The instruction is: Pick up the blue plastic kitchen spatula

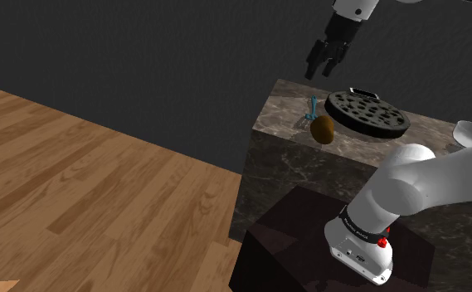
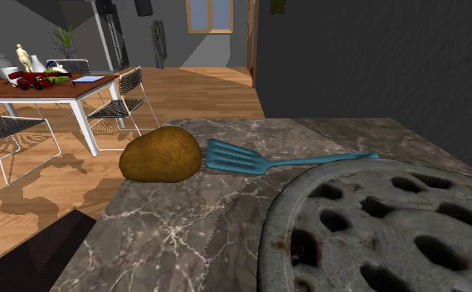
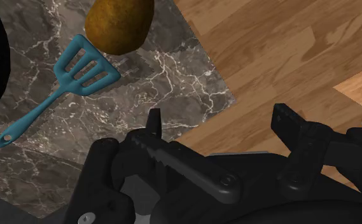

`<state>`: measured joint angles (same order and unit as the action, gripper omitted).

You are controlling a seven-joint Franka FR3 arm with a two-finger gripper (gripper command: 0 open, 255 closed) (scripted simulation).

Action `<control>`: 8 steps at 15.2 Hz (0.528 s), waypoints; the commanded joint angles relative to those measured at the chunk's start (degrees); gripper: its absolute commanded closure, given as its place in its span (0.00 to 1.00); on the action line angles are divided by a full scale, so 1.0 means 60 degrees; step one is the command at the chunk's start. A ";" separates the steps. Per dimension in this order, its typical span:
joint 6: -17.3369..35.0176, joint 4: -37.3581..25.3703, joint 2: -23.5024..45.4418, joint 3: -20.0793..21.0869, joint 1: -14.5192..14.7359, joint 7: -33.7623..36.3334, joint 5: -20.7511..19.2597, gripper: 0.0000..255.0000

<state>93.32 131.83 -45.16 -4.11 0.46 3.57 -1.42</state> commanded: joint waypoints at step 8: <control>0.1113 -0.0244 0.1864 -0.0520 -0.0907 0.1116 -0.0244 0.00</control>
<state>99.25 130.92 -35.68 -6.53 -4.11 9.48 -2.58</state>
